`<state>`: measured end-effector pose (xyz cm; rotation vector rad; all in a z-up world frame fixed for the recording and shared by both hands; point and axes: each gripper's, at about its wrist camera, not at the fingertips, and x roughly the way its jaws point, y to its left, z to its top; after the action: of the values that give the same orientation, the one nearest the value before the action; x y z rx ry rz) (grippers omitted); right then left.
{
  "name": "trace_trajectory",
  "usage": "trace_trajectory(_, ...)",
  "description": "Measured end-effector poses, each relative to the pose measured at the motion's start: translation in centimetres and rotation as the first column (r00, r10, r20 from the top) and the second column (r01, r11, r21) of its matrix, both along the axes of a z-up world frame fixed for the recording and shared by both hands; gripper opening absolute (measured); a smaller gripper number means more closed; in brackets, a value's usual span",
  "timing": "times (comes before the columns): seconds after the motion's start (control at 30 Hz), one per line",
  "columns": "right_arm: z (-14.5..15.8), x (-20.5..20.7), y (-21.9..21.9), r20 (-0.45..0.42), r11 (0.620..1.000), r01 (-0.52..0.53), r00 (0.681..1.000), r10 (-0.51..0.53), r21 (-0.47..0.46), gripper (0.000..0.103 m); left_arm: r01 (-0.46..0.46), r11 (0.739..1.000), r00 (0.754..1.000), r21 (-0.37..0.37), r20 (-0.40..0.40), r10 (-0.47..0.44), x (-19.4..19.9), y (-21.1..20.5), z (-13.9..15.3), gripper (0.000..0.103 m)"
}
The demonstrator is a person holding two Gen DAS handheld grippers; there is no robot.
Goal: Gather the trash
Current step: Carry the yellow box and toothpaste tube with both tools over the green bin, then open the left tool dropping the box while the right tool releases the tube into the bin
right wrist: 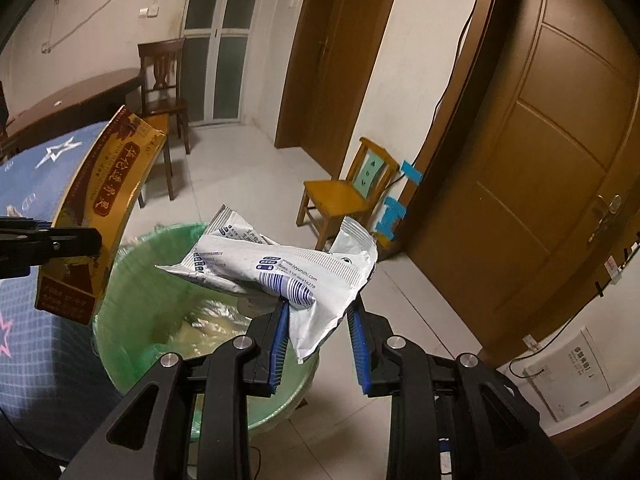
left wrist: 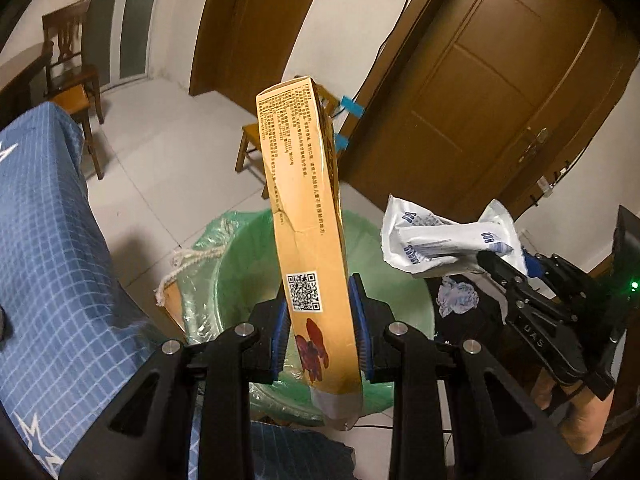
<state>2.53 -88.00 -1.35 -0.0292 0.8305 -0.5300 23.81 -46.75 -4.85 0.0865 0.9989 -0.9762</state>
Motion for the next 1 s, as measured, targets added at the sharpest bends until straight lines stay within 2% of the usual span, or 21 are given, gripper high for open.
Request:
trace_trajectory(0.23,-1.7,0.6,0.0,-0.017,1.000,-0.010,1.000,0.010,0.012,0.029,-0.005,1.000,1.000,0.024,-0.012,0.006,0.1,-0.5,-1.0,0.026)
trace_trajectory(0.53,-2.0,0.6,-0.4,-0.010,1.000,-0.020,1.000,0.020,0.021,0.030,-0.001,0.999,1.000,0.042,-0.017,0.002,0.0,-1.3,-1.2,0.027)
trace_trajectory(0.6,-1.9,0.6,-0.1,-0.003,0.999,-0.028,1.000,0.028,0.029,0.033,-0.004,0.999,1.000,0.049,-0.015,0.005,-0.1,-1.4,-1.2,0.027)
trace_trajectory(0.7,-1.7,0.4,0.3,0.010,0.999,-0.031,0.999,0.031,0.031,0.041,-0.006,0.999,1.000,0.054,-0.013,0.007,-0.1,-1.3,-1.3,0.032)
trace_trajectory(0.87,-1.4,0.4,0.8,0.026,0.999,-0.029,0.999,0.028,0.033,0.045,-0.017,0.999,1.000,0.050,-0.012,0.018,0.1,-0.9,-1.4,0.043)
trace_trajectory(1.0,-1.4,0.2,1.2,0.031,0.999,-0.028,0.999,0.027,0.038,0.046,-0.022,0.998,1.000,0.051,-0.010,0.023,0.1,-0.7,-1.4,0.045)
